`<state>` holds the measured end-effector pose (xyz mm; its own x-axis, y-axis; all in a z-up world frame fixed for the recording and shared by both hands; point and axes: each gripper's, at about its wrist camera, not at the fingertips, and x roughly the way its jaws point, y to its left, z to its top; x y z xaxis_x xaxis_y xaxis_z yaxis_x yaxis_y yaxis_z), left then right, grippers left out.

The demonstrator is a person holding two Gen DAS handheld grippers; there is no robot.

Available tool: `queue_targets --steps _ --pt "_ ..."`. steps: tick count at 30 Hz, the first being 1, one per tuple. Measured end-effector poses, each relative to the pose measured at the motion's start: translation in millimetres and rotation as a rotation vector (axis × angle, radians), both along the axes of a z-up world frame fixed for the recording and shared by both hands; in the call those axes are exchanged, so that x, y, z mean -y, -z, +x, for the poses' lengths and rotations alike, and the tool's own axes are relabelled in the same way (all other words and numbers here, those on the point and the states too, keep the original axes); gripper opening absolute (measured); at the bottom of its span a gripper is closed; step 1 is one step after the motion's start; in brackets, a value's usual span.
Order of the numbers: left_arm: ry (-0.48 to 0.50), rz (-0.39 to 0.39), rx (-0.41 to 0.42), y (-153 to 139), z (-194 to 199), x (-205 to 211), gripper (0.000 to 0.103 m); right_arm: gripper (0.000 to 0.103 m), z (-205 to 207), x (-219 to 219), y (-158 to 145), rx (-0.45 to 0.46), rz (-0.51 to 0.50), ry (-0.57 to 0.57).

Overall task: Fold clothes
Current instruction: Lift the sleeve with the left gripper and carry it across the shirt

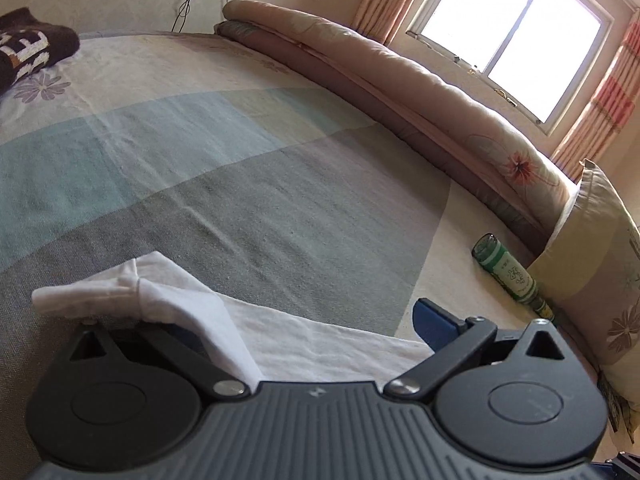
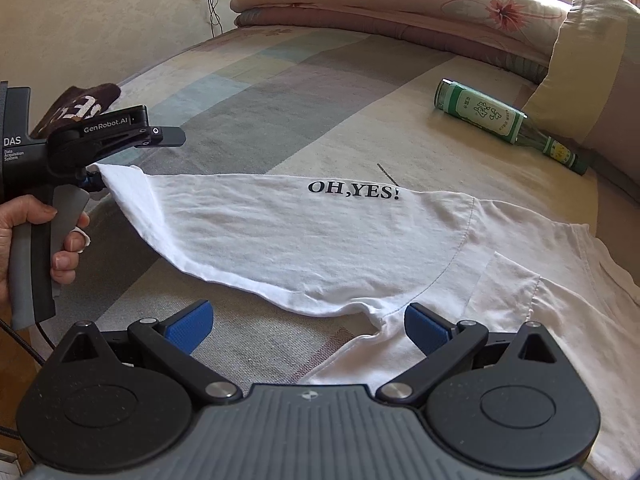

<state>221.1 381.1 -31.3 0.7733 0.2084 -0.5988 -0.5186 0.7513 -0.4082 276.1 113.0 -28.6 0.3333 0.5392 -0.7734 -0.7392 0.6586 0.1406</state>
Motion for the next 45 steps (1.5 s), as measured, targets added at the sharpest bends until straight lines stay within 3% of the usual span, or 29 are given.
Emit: queue_targets --steps 4,12,15,27,31,37,45 --pt "0.021 0.023 0.001 -5.7 0.7 6.0 0.102 0.103 -0.6 1.5 -1.5 0.0 0.01 -0.002" --pt "-0.114 -0.086 -0.1 31.2 0.7 -7.3 0.102 0.103 -2.7 9.3 1.2 -0.005 0.002 0.006" --pt "-0.139 -0.064 -0.065 26.5 2.1 -10.2 0.102 0.103 -3.0 13.3 2.3 -0.007 -0.007 0.009" --pt "-0.076 -0.018 0.036 -8.4 18.9 2.9 0.102 0.103 -7.7 9.7 -2.0 0.005 -0.003 -0.035" --pt "-0.062 -0.009 0.028 -9.3 19.9 7.5 0.102 0.103 -13.6 10.6 -2.3 0.025 -0.013 -0.065" --pt "-0.116 -0.042 -0.05 7.3 17.0 3.7 0.102 0.103 -13.1 20.3 -0.2 0.01 -0.014 -0.041" --pt "-0.1 0.02 0.036 -6.6 15.2 10.0 0.102 0.103 -11.9 32.8 1.7 0.013 -0.017 -0.011"
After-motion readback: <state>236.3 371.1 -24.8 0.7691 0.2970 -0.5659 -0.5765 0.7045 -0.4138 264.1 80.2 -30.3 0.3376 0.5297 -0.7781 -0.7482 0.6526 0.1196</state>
